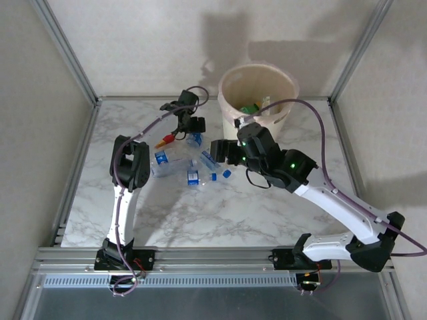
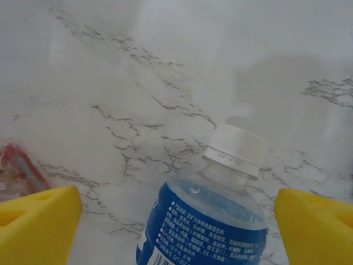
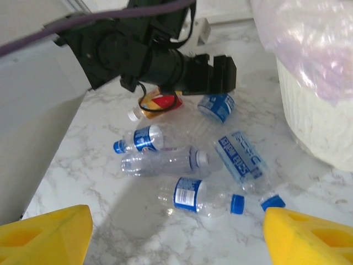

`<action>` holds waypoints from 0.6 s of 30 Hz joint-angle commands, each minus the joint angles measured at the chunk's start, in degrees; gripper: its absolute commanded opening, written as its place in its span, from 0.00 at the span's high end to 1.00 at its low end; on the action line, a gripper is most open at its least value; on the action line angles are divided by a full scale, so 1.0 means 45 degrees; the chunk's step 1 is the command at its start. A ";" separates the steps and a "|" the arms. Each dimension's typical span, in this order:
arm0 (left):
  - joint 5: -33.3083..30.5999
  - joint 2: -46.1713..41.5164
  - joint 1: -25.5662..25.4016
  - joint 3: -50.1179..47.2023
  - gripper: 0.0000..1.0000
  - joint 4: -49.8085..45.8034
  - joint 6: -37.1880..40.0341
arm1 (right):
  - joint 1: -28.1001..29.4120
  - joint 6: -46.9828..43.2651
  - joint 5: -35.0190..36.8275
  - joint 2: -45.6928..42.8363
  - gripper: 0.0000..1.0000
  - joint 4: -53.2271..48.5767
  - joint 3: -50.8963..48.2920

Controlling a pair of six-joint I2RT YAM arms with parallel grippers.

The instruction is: Put the plastic bottles in the bin

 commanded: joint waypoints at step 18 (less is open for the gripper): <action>-0.0084 0.0664 -0.0735 -0.0329 0.12 -0.0237 -0.0382 | 0.0089 -0.0327 0.0094 -0.0406 0.17 -0.0232 0.0295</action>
